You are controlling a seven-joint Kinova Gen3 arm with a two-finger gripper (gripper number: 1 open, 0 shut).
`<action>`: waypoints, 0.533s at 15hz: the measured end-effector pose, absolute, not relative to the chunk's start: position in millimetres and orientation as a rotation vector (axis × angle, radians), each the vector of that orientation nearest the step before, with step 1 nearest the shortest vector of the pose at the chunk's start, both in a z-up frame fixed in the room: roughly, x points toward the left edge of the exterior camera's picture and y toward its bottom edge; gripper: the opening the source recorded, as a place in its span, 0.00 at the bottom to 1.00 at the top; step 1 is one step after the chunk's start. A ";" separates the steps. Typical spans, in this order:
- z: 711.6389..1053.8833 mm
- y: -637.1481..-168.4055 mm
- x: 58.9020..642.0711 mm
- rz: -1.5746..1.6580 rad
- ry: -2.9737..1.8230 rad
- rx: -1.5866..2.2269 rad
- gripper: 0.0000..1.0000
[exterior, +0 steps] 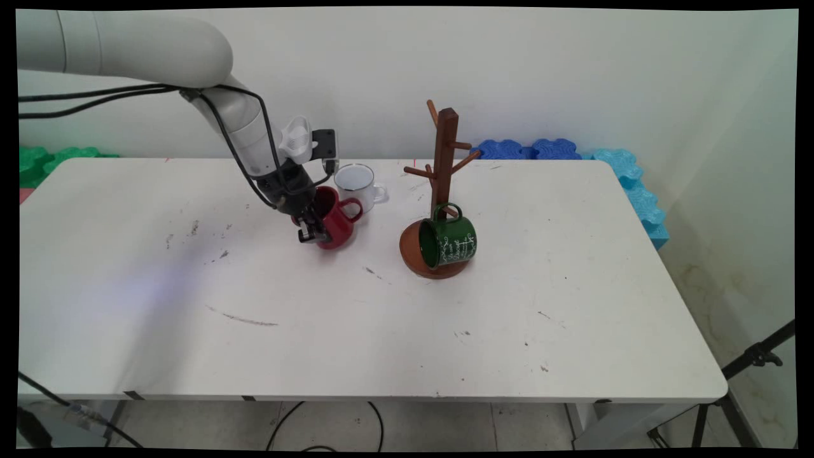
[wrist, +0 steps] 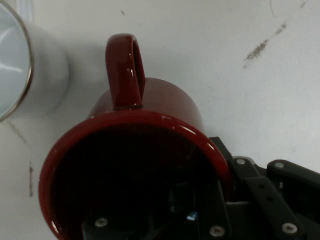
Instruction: Place the picked object on the table
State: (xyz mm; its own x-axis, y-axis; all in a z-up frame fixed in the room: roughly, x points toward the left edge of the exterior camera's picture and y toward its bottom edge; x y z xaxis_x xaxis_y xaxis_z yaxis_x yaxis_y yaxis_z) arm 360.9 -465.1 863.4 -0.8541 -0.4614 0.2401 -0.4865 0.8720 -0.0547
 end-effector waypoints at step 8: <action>859.8 -465.7 362.2 0.160 -2.824 0.726 0.00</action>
